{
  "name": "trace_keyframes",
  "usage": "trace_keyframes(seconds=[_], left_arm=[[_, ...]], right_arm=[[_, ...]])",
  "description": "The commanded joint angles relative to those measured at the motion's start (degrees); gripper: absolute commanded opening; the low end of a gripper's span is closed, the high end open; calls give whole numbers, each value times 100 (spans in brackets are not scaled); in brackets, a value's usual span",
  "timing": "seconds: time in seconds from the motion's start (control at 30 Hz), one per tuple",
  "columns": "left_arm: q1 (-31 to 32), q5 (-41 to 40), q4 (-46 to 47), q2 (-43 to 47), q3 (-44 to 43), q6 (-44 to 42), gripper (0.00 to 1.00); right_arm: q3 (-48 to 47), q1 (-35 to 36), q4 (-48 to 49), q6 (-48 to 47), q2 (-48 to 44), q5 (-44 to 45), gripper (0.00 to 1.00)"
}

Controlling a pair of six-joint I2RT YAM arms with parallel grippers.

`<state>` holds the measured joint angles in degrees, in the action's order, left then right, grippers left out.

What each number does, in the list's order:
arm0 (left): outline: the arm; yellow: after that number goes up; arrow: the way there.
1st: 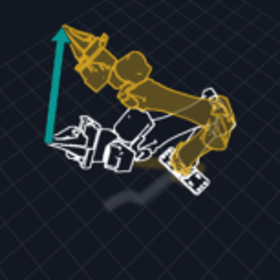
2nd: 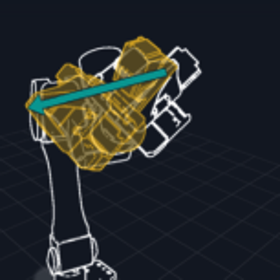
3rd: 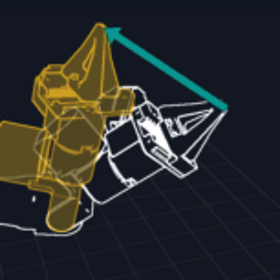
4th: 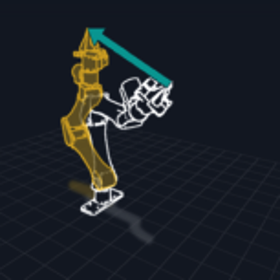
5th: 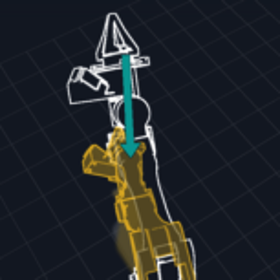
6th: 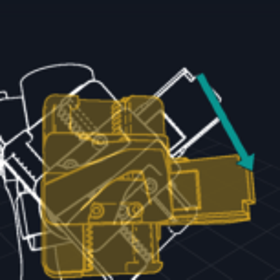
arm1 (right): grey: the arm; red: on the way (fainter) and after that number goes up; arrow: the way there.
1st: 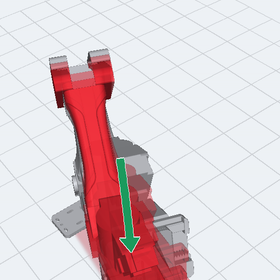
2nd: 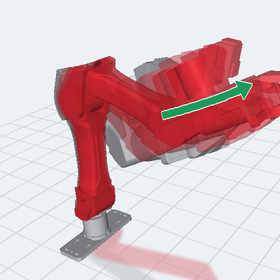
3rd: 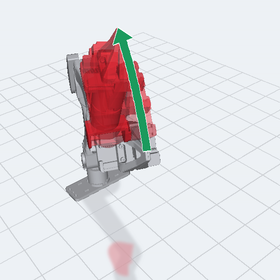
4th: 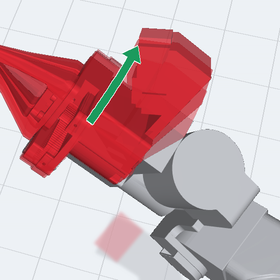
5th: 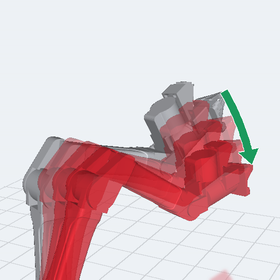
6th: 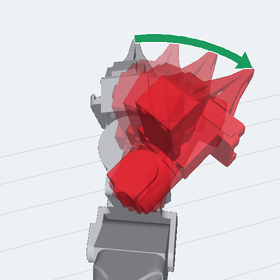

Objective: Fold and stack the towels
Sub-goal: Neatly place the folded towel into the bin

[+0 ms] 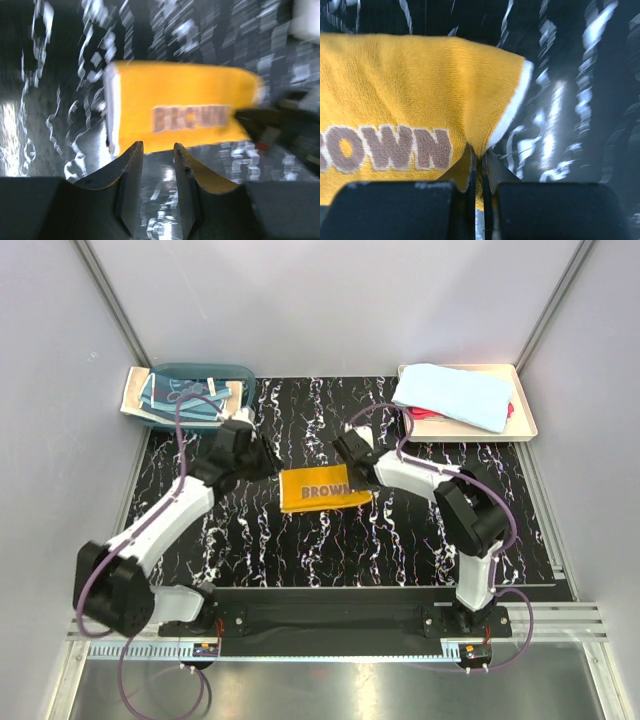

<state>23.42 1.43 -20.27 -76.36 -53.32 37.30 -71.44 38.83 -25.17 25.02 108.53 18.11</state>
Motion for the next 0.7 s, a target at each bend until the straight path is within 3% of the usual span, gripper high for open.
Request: trace_keyframes(seconds=[0.0, 0.17, 0.47, 0.67], left_arm=[[22, 182, -826, 708, -863, -354, 38], [13, 156, -1522, 1026, -1338, -776, 38], [-13, -11, -1665, 1228, -953, -1348, 39], [-180, 111, -1524, 1141, -785, -1550, 39]], right_arm=[[-1036, -147, -785, -795, 246, 1150, 0], [-3153, -709, -1349, -1866, 1292, 1696, 0], [-7652, -1394, -2300, -3675, 3620, 2328, 0], [-7877, -1598, -1405, -4452, 3614, 2417, 0]])
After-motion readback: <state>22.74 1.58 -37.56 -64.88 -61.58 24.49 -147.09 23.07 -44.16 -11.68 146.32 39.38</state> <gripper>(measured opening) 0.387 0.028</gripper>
